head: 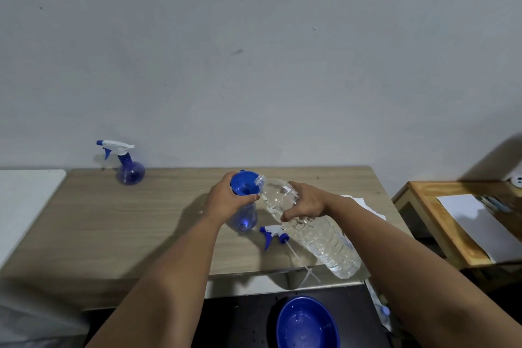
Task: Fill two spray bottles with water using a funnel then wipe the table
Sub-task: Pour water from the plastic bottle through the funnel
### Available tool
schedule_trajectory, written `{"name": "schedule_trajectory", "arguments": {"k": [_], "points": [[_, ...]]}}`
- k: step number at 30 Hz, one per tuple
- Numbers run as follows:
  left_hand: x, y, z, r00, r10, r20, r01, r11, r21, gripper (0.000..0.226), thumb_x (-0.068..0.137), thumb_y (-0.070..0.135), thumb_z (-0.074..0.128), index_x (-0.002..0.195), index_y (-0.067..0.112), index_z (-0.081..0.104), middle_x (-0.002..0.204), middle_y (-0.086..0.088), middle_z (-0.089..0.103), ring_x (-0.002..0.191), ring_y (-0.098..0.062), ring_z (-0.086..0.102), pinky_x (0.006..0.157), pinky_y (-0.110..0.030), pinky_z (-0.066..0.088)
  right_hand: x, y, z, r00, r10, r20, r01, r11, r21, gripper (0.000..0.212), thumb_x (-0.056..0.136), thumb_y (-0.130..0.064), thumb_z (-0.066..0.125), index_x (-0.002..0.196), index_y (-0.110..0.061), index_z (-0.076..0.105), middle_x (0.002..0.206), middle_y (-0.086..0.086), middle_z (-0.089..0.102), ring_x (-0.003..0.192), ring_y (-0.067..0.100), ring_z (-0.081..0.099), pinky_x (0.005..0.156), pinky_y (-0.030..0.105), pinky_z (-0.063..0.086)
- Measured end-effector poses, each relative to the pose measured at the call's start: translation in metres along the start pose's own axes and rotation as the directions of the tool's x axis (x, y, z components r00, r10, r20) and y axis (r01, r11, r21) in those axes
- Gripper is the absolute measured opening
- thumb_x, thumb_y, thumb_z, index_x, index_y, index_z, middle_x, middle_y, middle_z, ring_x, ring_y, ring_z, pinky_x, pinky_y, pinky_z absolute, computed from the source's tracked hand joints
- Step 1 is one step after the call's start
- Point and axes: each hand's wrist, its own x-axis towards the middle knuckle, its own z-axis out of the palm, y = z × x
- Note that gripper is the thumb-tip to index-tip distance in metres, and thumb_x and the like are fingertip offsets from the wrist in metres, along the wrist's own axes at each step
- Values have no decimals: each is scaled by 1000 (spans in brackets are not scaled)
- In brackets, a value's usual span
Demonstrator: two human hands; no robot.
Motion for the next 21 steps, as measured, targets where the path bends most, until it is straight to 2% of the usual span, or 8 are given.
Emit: {"name": "schedule_trajectory", "arguments": {"k": [4,9,12,14,16,19,21], "points": [[1,0,1,1000,-1,-7,1,1000,13,85,54,52,92,129,39,54,111,18,67,100,-11,67,92,-37,55,2,-3,-2,999,33,17,-32,999,-21,92,54,-53,86,135,-27,53,113,-1,72,95,21,75,89,51,63],[3,-1,1,1000,-2,-9,2,1000,9,84,54,52,92,128,40,54,108,20,65,99,-12,67,92,-38,56,4,-6,-4,999,40,22,-40,999,-12,92,53,-51,87,135,-25,53,111,2,74,96,27,76,90,55,62],[4,-3,0,1000,-2,-8,2,1000,6,87,49,57,90,127,41,54,110,20,66,99,-11,67,92,-40,57,5,-6,-5,997,65,36,-65,998,-6,90,54,-47,89,134,-27,53,109,8,75,93,36,77,83,60,63],[4,-2,0,1000,3,-11,-3,1000,14,86,51,56,91,127,41,54,109,20,66,99,-11,67,91,-39,57,5,-8,-7,996,73,46,-73,997,-1,87,57,-43,90,134,-26,53,104,9,75,80,33,77,71,52,66],[4,-2,0,1000,5,-11,-5,1000,20,84,53,54,92,127,41,54,108,22,65,100,-10,67,91,-38,57,3,-11,-9,996,68,53,-68,998,-3,81,63,-36,90,134,-24,53,99,6,74,66,22,72,58,38,60],[4,-2,0,1000,5,-10,-5,1000,17,86,51,56,91,127,40,54,108,22,66,99,-10,67,91,-39,57,3,-12,-11,995,85,52,-85,996,-5,80,65,-34,90,135,-24,52,99,8,74,64,20,69,57,38,57],[4,-1,0,1000,5,-8,-5,1000,24,85,51,56,91,126,42,54,108,22,66,99,-9,67,90,-39,58,3,-14,-11,995,81,53,-80,997,-14,83,63,-37,91,135,-25,52,102,8,74,68,20,71,62,41,61]]}}
